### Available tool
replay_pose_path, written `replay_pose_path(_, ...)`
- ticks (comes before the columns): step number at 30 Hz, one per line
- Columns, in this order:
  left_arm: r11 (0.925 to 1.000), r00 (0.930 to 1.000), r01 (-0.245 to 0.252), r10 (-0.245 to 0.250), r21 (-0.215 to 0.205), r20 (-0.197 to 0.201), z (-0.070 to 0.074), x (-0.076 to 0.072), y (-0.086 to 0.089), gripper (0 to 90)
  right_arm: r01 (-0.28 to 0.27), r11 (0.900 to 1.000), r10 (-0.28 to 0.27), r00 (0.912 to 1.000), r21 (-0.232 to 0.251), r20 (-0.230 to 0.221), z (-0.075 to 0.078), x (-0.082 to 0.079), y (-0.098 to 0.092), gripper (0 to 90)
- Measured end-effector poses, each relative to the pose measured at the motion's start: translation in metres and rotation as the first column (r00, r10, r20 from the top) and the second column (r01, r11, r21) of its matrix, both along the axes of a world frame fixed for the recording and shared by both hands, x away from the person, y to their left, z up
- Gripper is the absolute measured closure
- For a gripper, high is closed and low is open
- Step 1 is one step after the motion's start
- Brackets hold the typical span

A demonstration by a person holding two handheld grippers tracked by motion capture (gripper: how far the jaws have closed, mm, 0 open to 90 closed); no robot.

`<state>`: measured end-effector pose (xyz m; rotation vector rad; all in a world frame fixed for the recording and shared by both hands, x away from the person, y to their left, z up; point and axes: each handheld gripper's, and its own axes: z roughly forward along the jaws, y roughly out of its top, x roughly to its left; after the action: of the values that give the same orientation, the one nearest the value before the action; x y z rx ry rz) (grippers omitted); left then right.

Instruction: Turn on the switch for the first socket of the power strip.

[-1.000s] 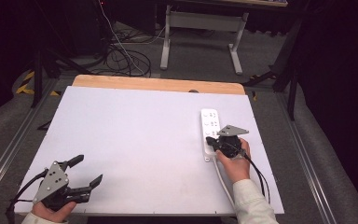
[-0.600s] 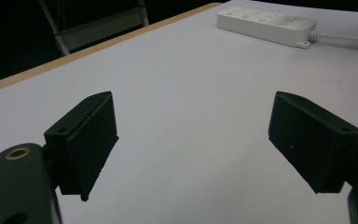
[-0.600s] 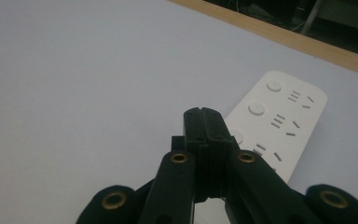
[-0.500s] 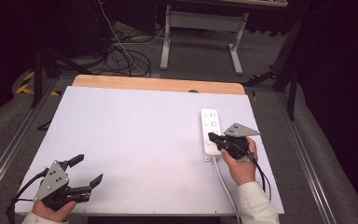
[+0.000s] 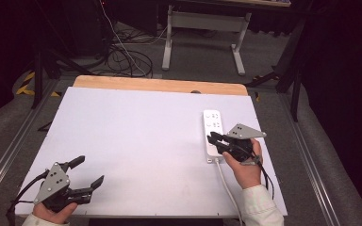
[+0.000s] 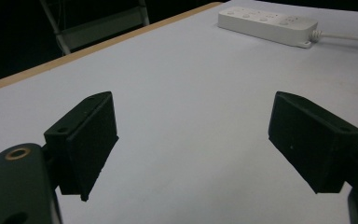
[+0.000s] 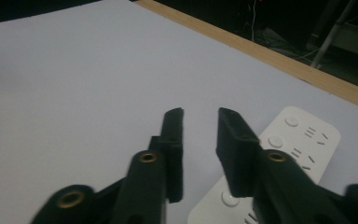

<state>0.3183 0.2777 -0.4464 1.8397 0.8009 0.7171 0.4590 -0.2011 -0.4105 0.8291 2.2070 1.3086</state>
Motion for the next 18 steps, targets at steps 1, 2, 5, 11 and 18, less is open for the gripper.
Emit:
replay_pose_path(1, 1.0000, 1.0000, 0.001, -0.001, 0.002, 0.000, 0.000, 0.000, 0.000, 16.3, -0.009, 1.000, 0.009, 0.9999, 0.006, 0.008, 0.001, -0.001, 0.000, 64.1)
replay_pose_path(2, 1.0000, 1.0000, 0.001, -0.001, -0.002, -0.004, 0.000, 0.000, 0.000, 16.3, -0.019, 1.000, 0.019, 0.9998, 0.011, 0.010, 0.003, -0.002, 0.000, 56.9)
replay_pose_path(5, 1.0000, 1.0000, 0.002, -0.002, -0.001, -0.001, 0.000, 0.000, 0.000, 16.3, -0.046, 0.999, 0.045, 0.9986, 0.024, 0.027, 0.008, -0.007, -0.001, 48.6)
replay_pose_path(11, 1.0000, 1.0000, 0.007, -0.007, 0.003, 0.002, 0.000, 0.000, 0.000, 16.3, -0.092, 0.994, 0.091, 0.9957, 0.053, 0.018, 0.016, -0.022, -0.006, 37.3)
replay_pose_path(18, 0.9999, 0.9999, 0.013, -0.013, 0.002, -0.003, 0.000, -0.001, -0.001, 16.3, -0.146, 0.983, 0.148, 0.9890, 0.115, -0.004, 0.018, -0.040, -0.017, 29.5)
